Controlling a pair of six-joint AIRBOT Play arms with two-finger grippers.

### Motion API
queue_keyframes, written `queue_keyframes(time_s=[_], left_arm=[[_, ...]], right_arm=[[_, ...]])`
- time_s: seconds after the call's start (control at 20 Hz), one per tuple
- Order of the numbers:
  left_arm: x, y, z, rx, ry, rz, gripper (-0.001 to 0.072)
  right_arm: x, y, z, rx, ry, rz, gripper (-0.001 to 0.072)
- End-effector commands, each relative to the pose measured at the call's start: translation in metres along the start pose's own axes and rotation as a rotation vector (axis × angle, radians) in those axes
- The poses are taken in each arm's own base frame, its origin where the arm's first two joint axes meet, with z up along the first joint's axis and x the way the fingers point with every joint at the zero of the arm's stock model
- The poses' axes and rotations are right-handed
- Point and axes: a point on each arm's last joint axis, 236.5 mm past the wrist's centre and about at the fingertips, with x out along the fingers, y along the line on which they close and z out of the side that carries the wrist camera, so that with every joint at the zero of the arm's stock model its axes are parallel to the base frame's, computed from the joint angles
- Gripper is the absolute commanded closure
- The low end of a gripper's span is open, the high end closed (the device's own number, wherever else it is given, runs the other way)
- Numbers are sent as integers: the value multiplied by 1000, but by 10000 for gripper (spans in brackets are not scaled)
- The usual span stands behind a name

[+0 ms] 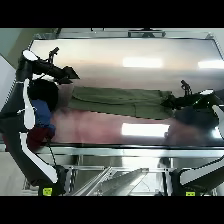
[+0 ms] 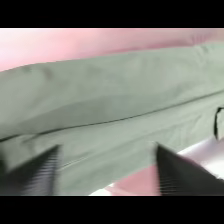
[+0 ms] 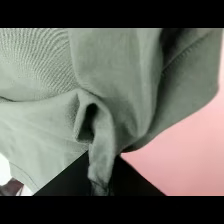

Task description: Fold the shirts.

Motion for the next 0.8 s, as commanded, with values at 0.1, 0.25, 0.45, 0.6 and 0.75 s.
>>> queue_keyframes(time_s=[0.1, 0.25, 0.45, 0.6, 0.75], left_arm=[[42, -49, -11, 91, 72, -26, 689], [107, -109, -25, 163, 126, -95, 688], [226, -218, -53, 151, 110, -297, 690], [292, -248, -95, 128, 153, -295, 691], [319, -264, -110, 133, 135, -289, 691]], right_arm=[[-46, 22, 15, -75, 46, -29, 682], [-92, 64, 27, -174, 52, -47, 682], [-136, 134, 31, -282, 4, -49, 682], [-144, 167, 22, -339, -10, -52, 682], [-140, 189, 14, -391, -1, -48, 682]])
